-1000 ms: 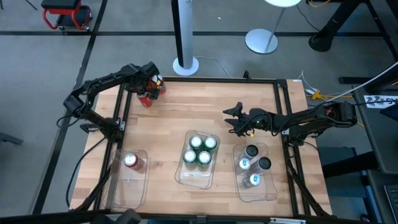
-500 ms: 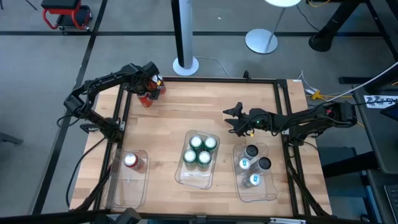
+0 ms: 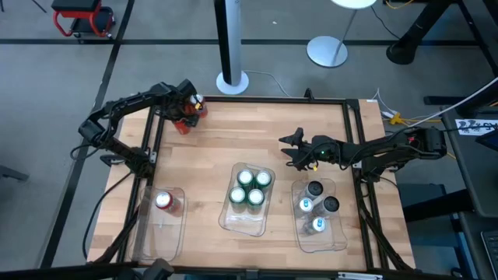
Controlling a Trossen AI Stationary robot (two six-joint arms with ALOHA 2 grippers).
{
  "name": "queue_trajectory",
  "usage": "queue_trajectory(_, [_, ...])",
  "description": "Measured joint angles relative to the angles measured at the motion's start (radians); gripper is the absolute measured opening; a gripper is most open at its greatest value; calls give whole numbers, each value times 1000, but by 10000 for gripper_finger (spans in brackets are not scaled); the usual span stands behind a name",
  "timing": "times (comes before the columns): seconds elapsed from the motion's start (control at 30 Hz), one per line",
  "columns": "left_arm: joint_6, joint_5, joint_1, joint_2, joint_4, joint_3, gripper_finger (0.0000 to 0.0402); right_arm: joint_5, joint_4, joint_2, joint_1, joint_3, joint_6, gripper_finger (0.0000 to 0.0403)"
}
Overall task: Sort soda cans
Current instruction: Put the red soda can into the left transparent bin
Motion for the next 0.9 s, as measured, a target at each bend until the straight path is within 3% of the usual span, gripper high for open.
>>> queue_trajectory(0.1, [14,2,3,-1,9,-4,301,0,1,0,0,0,0,278])
queue_trajectory(0.3, [35,2,1,-9,10,-6,301,0,1,0,0,0,0,278])
queue_trajectory(0.53, [41,11,-32,-105,-47,26,300,0,1,0,0,0,0,278])
queue_trajectory(0.9, [-55,164,-236,-326,-137,77,300,0,5,0,0,0,0,278])
